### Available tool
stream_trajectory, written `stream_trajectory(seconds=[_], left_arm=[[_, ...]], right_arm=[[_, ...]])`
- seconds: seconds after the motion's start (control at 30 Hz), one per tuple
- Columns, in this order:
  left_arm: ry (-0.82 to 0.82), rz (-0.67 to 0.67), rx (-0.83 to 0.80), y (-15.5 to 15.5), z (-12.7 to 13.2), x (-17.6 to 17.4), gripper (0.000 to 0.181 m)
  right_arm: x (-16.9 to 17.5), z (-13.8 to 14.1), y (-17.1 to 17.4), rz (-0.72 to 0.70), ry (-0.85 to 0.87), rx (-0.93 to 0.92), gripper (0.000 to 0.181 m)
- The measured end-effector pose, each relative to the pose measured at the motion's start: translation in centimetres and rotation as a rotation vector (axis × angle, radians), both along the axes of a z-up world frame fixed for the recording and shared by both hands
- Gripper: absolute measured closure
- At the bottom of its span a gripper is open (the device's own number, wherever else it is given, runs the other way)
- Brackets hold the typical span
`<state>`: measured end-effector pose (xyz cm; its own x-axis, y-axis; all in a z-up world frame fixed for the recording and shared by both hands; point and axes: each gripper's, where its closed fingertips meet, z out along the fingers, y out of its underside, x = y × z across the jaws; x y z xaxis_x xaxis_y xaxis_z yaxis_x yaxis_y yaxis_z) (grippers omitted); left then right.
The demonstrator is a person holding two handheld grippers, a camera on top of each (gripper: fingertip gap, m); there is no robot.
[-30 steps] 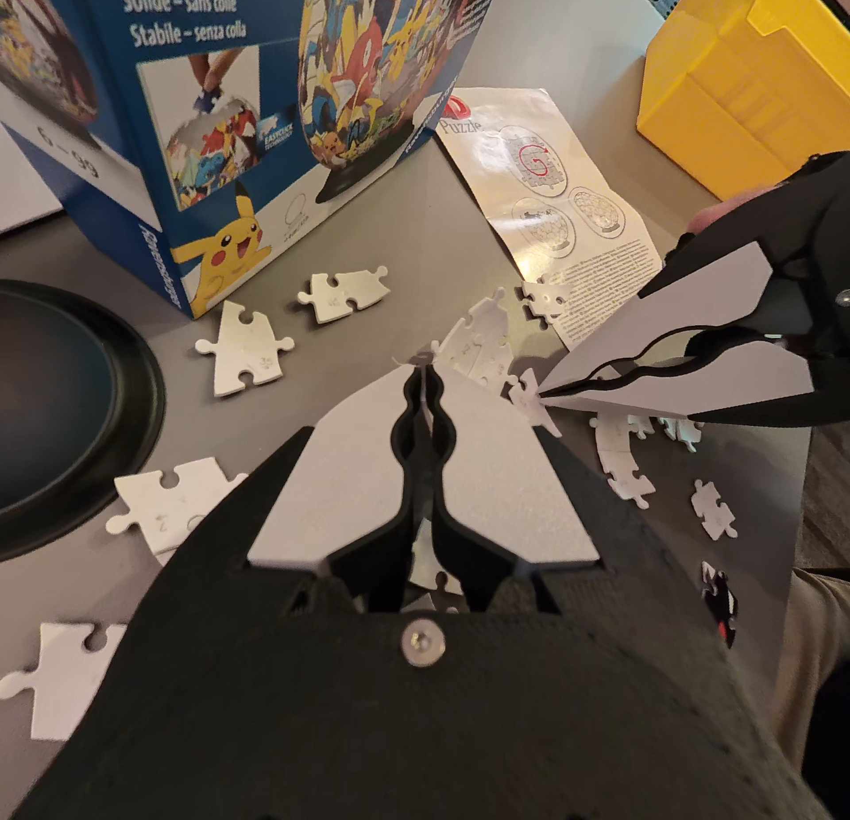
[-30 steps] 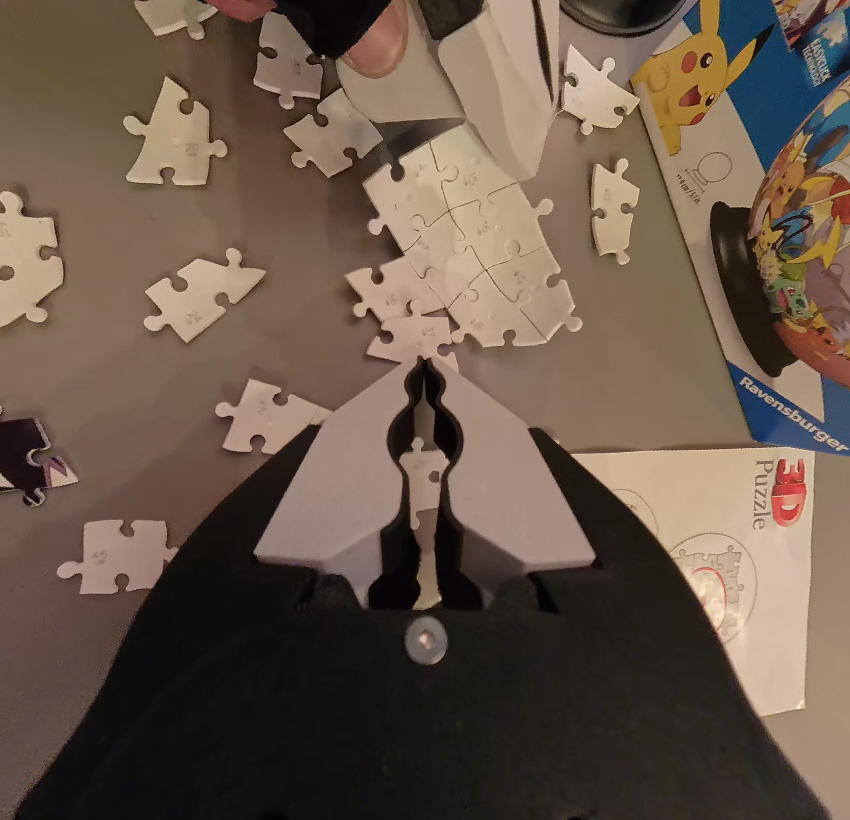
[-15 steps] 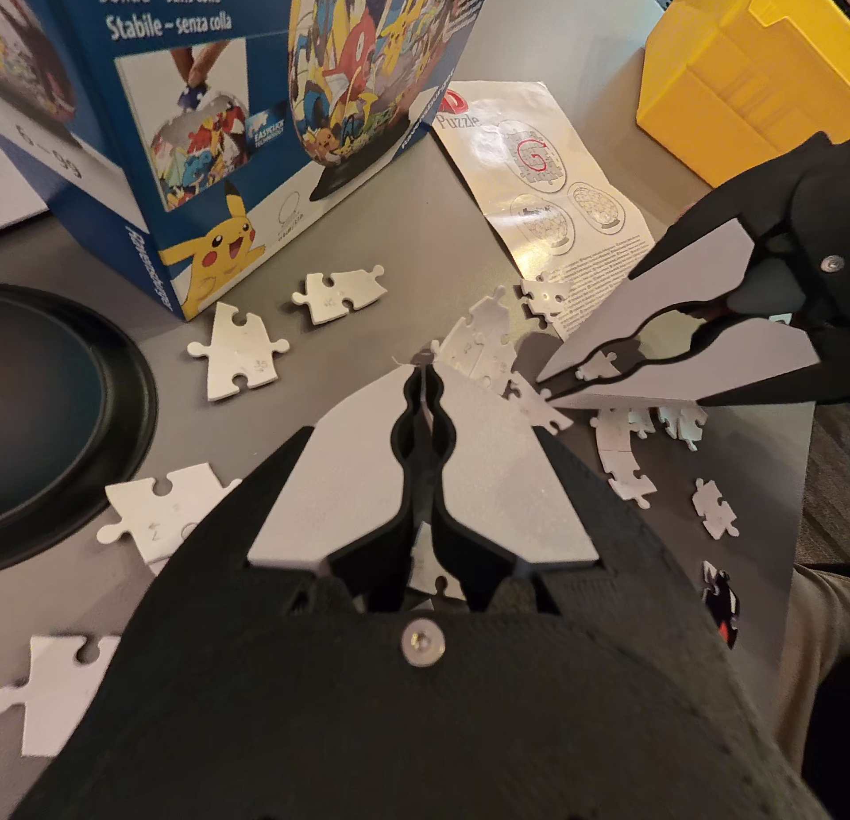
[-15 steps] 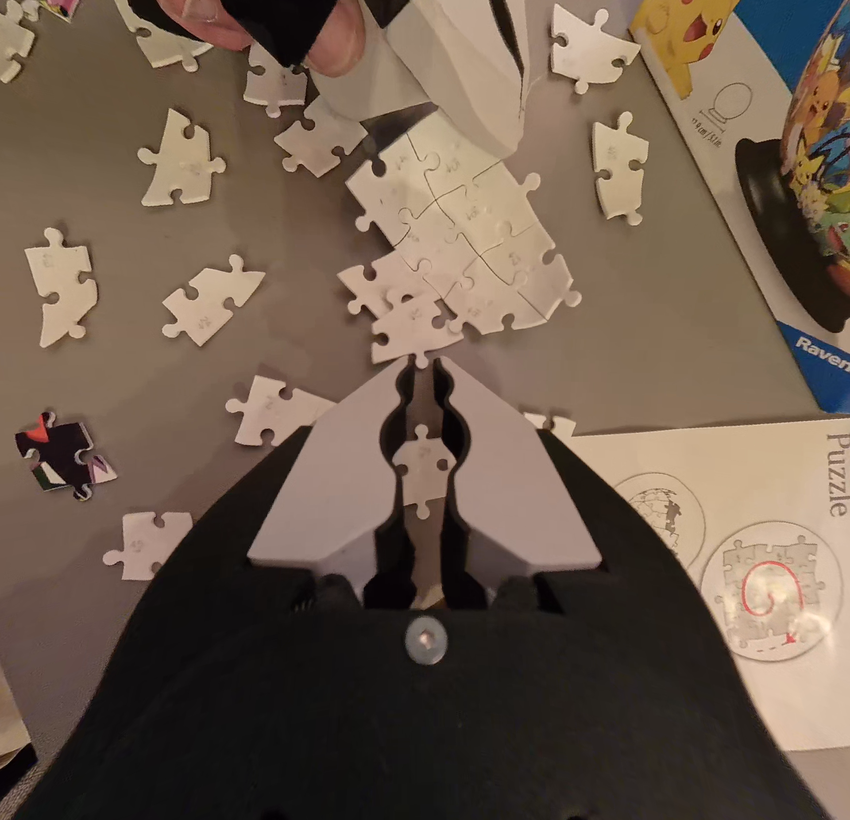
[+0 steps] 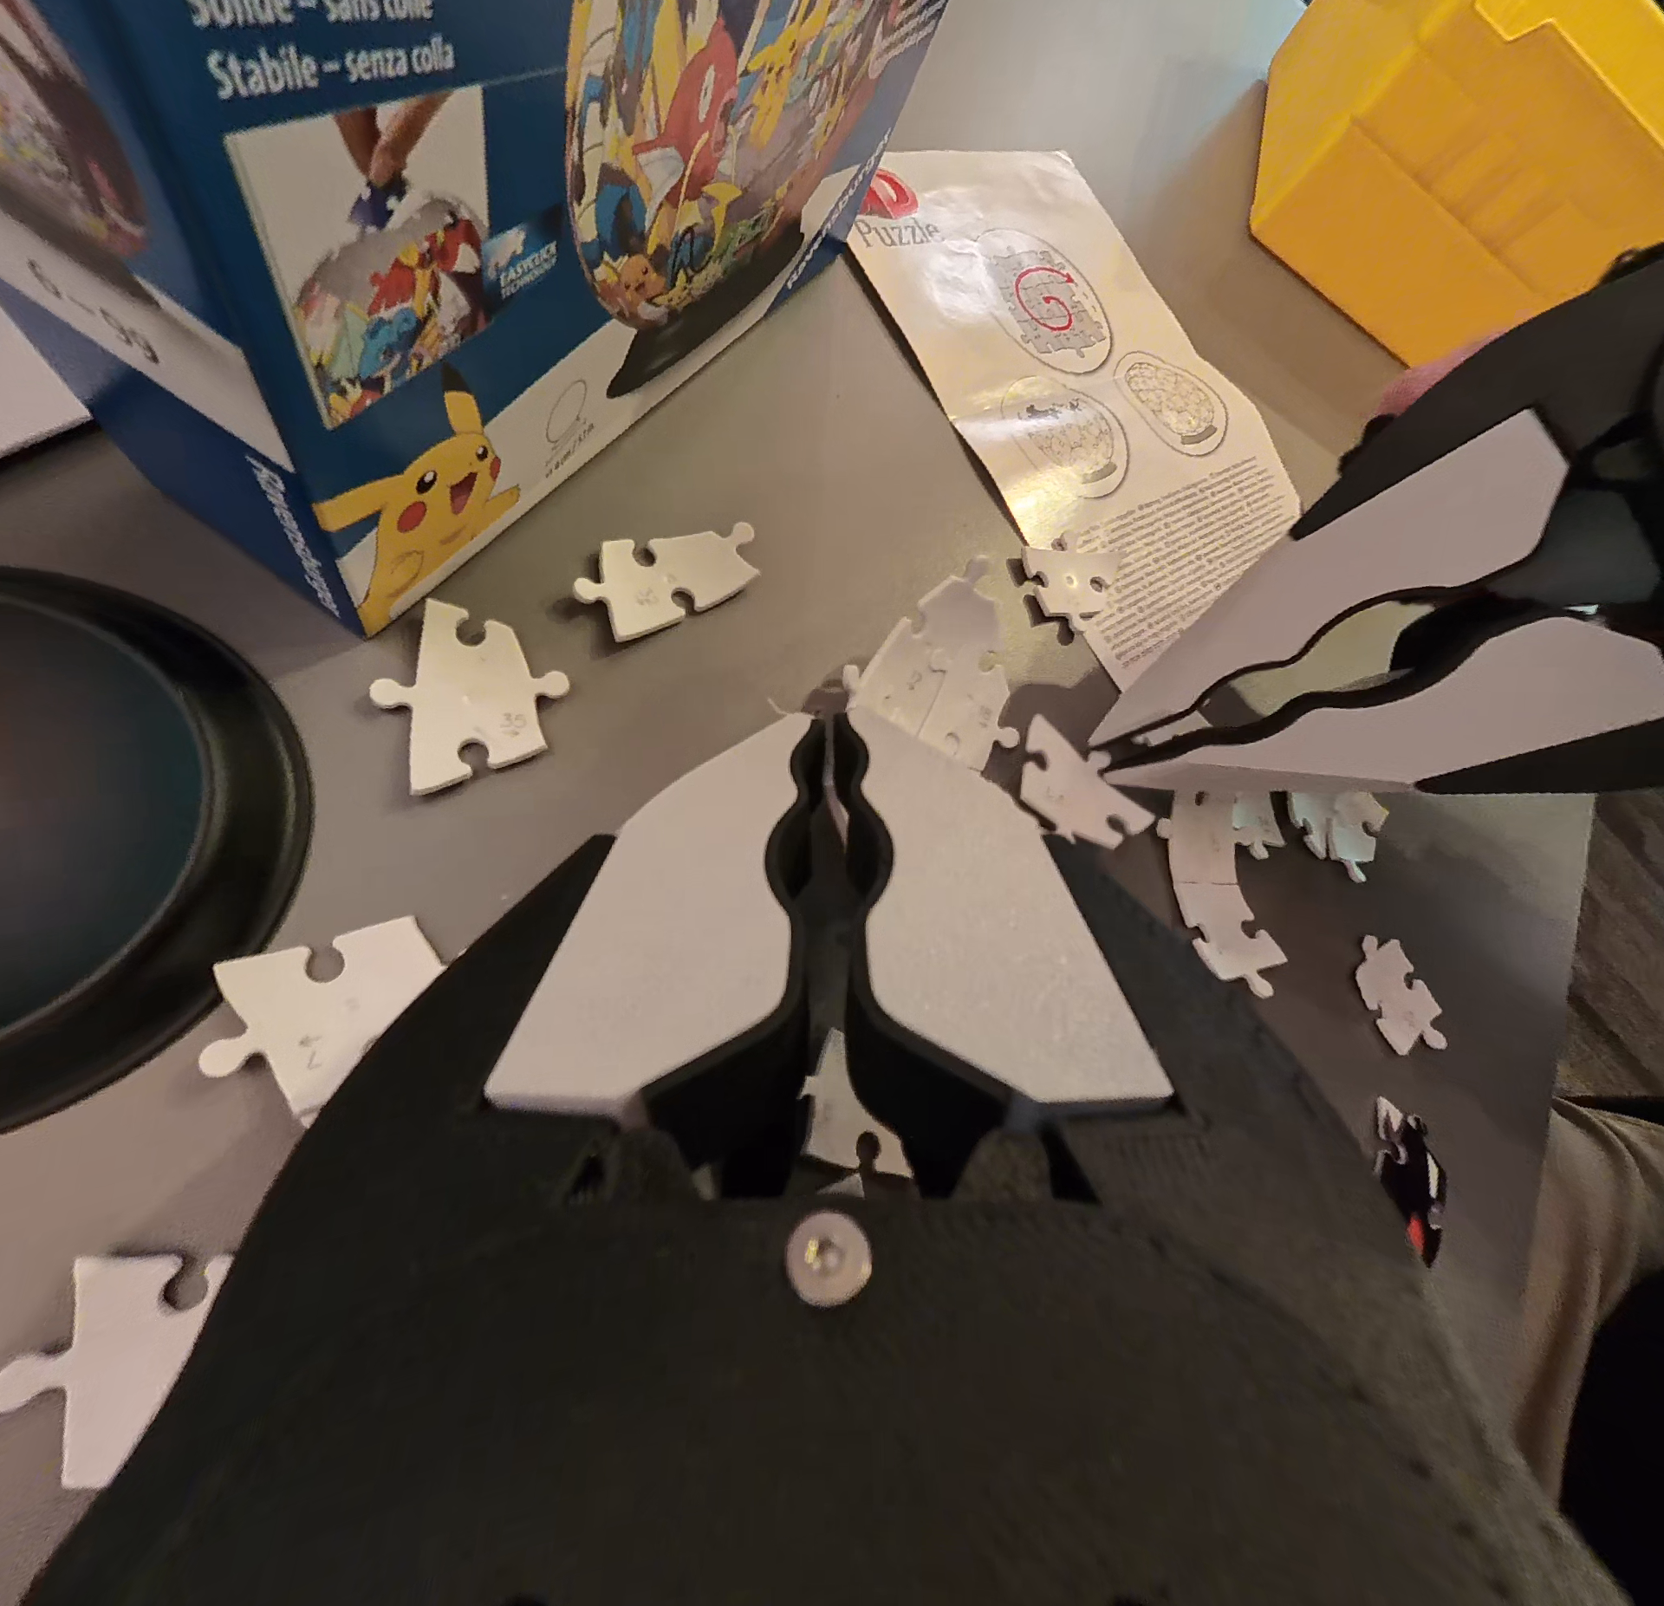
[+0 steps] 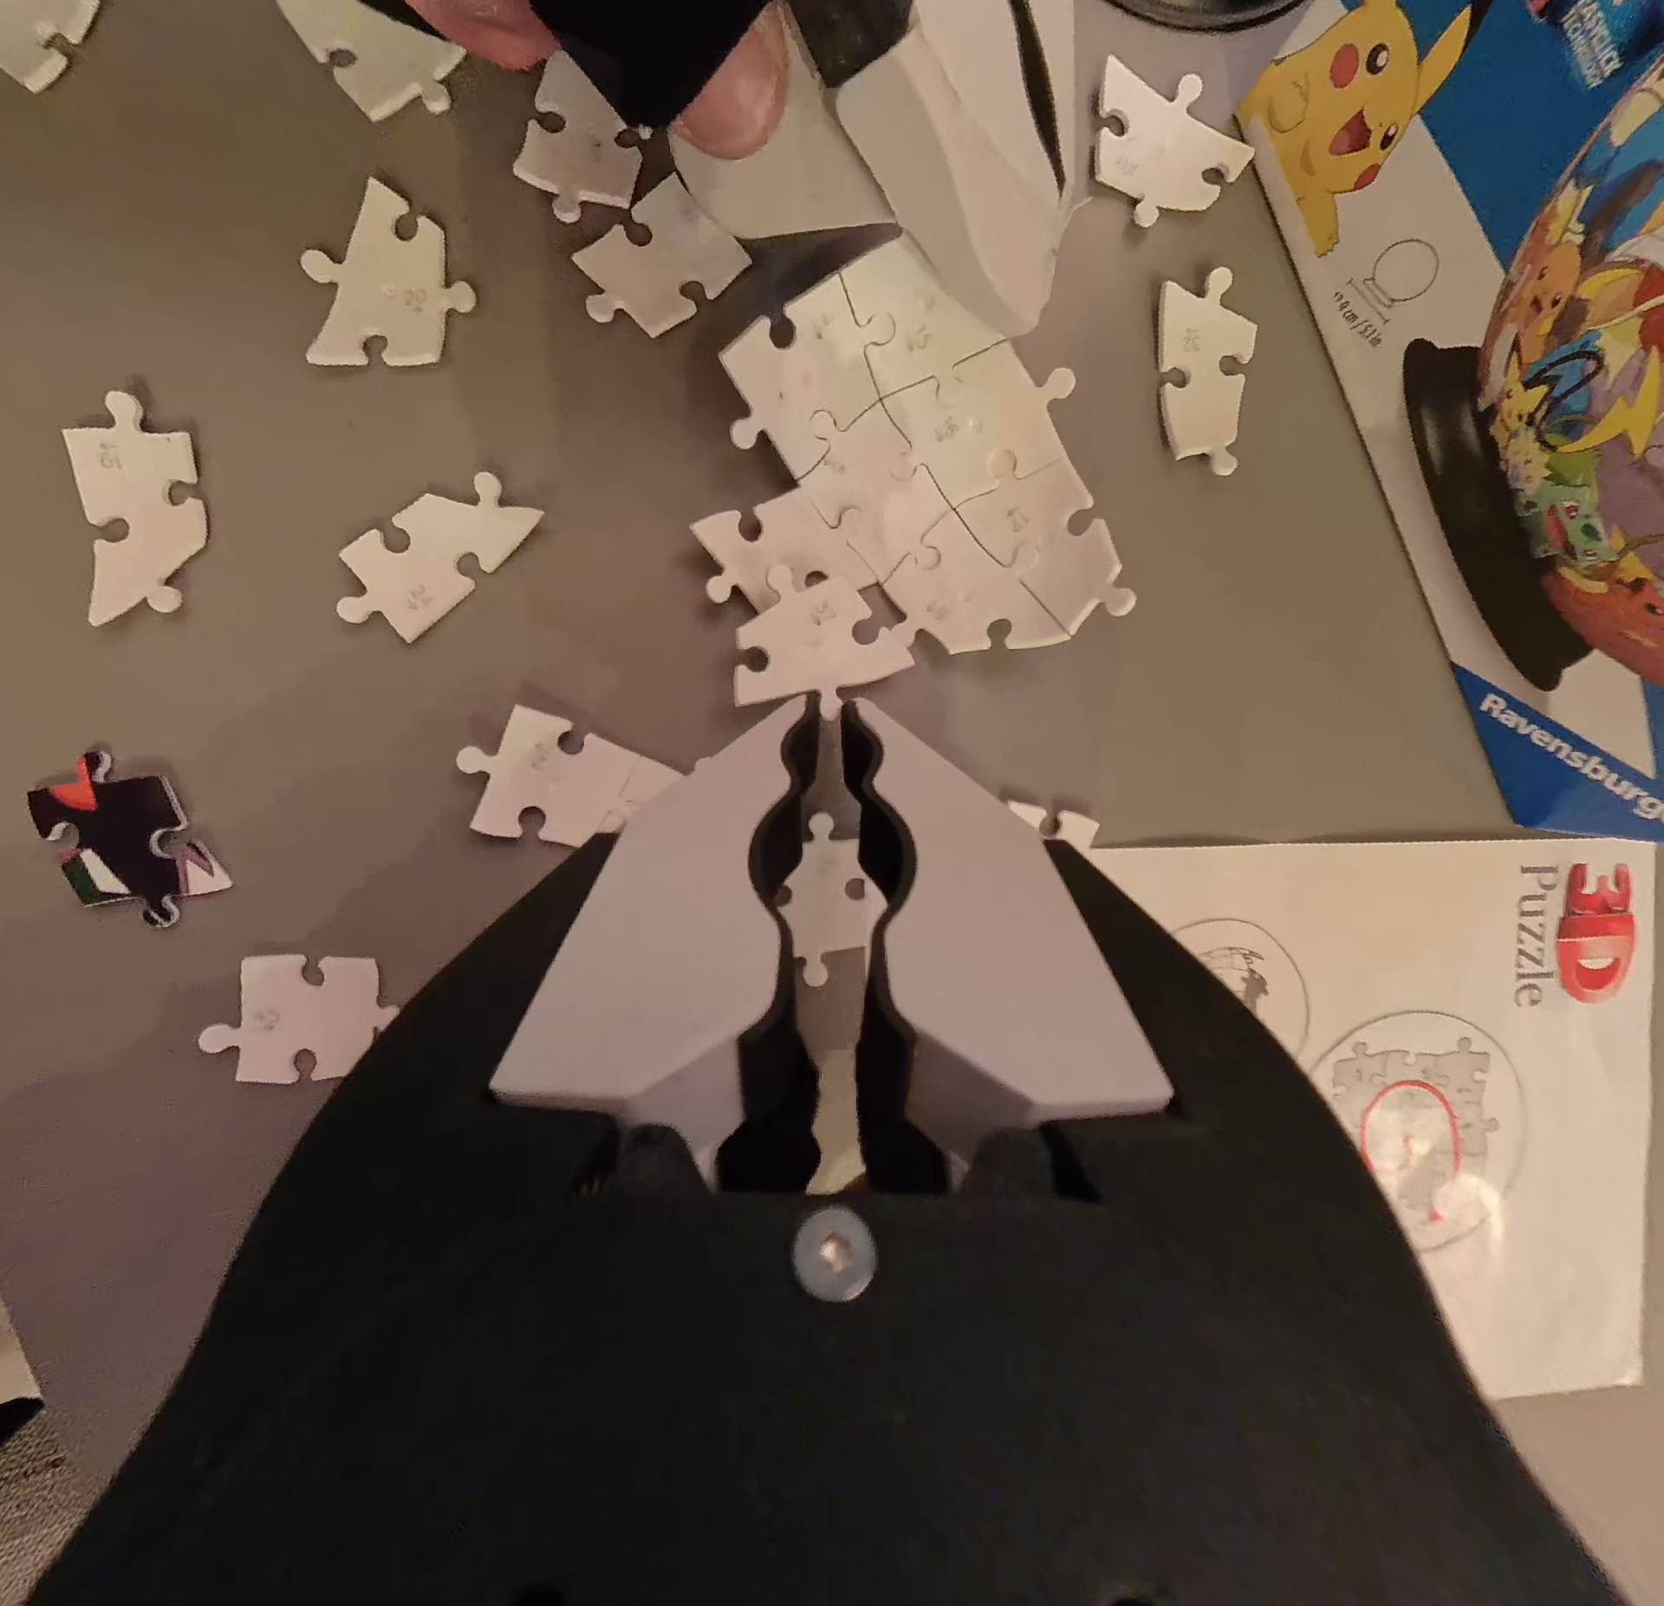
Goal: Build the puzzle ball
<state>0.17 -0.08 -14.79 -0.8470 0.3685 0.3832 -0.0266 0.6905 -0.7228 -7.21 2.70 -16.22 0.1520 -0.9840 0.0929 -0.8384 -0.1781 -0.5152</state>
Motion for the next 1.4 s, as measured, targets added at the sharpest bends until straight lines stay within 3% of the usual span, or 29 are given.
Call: stream_trajectory(seconds=[0.43, 1.13, 1.4], left_arm=[[-0.043, -0.012, -0.005, 0.0, 0.4, -0.4, 0.179], [-0.06, -0.008, -0.014, -0.1, 0.6, -0.6, 0.18], [-0.067, -0.01, -0.02, -0.1, 0.7, -0.8, 0.18]], right_arm=[[-0.1, -0.7, -1.1, 0.017, 0.074, -0.115, 0.178], [0.0, 0.0, -1.2, -0.014, 0.035, -0.075, 0.171], [1.4, -0.2, -0.6, -0.002, -0.016, -0.057, 0.18]])
